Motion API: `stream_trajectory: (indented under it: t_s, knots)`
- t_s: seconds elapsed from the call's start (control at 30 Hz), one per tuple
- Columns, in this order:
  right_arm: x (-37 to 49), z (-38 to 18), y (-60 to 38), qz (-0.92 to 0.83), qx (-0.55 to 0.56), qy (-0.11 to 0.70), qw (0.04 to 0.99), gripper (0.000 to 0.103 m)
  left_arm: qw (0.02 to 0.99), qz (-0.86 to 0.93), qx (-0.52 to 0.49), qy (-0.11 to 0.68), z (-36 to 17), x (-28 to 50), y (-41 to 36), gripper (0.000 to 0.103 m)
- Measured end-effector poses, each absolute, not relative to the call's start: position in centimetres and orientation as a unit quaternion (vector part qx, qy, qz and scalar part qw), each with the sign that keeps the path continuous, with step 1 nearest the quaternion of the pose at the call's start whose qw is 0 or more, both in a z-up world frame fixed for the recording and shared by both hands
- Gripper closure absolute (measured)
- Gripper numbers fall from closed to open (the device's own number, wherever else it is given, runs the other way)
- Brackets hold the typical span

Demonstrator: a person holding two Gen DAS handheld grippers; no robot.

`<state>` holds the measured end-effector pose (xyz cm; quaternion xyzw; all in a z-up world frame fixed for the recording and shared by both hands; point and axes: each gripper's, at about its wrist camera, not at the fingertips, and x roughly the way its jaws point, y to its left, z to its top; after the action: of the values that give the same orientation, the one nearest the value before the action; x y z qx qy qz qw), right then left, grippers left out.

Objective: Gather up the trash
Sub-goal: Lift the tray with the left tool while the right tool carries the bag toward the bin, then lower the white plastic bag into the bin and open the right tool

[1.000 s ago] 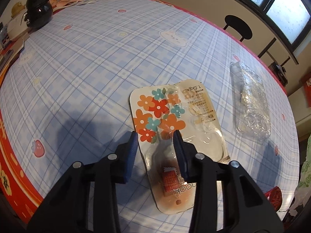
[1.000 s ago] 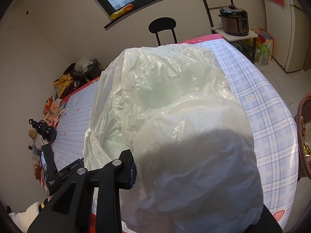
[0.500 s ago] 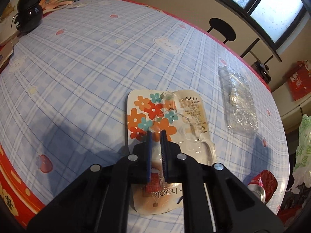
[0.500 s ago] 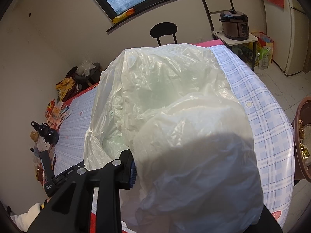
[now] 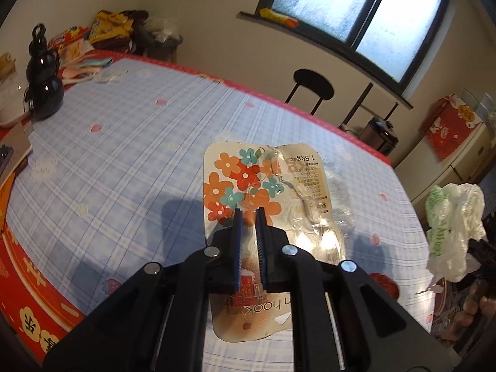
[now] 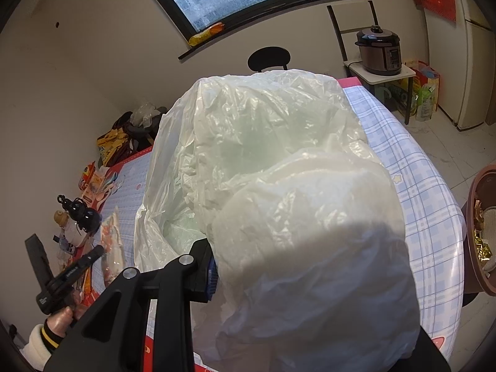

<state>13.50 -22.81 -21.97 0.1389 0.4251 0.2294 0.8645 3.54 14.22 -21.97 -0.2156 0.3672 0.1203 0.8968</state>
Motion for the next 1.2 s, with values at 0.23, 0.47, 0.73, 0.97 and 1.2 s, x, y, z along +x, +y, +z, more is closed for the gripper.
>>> stream_trajectory:
  t_s: [0.23, 0.47, 0.73, 0.97, 1.2]
  knots:
    - [12.4, -21.6, -27.1, 0.205, 0.158, 0.411, 0.874, 0.071, 0.915, 0.08, -0.201, 0.341, -18.2, 4.3, 10.0, 0.091]
    - [11.9, -21.6, -35.9, 0.136, 0.185, 0.397, 0.889, 0.071, 0.924, 0.033, -0.186, 0.332, -16.0, 5.8, 3.9, 0.091]
    - [11.1, -23.2, -48.8, 0.003, 0.179, 0.39, 0.903, 0.071, 0.929, -0.007, -0.17, 0.328, -14.6, 7.5, -3.6, 0.091]
    - [12.7, -26.6, -57.9, -0.078, 0.15, 0.416, 0.894, 0.071, 0.929, -0.028, -0.159, 0.333, -14.8, 8.8, -9.7, 0.091]
    - [15.0, -29.2, -60.7, -0.078, 0.161, 0.444, 0.878, 0.049, 0.928, -0.043, -0.145, 0.342, -15.0, 9.9, -14.5, 0.091]
